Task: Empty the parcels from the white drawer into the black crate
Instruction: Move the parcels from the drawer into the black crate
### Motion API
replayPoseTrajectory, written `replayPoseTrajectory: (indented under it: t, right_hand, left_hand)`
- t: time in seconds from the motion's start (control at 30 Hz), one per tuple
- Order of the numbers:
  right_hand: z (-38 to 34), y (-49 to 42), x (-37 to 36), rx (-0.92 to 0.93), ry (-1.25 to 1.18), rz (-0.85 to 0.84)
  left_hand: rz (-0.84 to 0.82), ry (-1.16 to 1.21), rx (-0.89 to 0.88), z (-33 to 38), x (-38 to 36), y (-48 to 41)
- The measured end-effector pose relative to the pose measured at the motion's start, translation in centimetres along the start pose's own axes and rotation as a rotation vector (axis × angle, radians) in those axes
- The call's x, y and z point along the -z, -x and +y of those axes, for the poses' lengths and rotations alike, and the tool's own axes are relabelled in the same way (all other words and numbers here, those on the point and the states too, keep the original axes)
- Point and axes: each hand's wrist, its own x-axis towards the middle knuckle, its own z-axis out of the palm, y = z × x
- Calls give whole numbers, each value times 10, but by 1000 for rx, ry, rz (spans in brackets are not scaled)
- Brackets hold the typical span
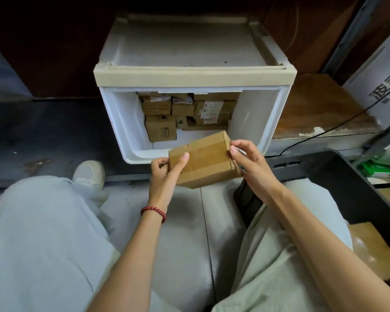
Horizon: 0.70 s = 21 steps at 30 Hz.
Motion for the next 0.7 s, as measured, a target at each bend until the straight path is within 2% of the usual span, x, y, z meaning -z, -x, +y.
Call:
replayPoseTrajectory:
  t: [0.17,0.27,0.33,0.43,0.5,0.63,0.7]
  right_hand:
    - [8,-9,-7,-124,-89,23]
    - [5,-14,-12,-163,-163,40]
    - [3,-15,-15,-141,-90,95]
    - [6,-18,-12,-19,205,90]
    - [12,-19,-5,-4,392,114]
    - [-1,-20,15,37,463,69]
    - [-19,-18,31,-9,388,53]
  left_hand:
    - [-8,13,-40,-1,-7,-7]
    - [-3,-173,-82,-4,-16,-5]
    - [45,-229,-70,-13,-20,-2]
    - [73,-246,-31,-25,-30,0]
    - [55,-241,-21,-28,-37,-2]
    - [-55,-130,-57,-14,-48,-6]
    - [-105,-60,-99,5,-61,-4]
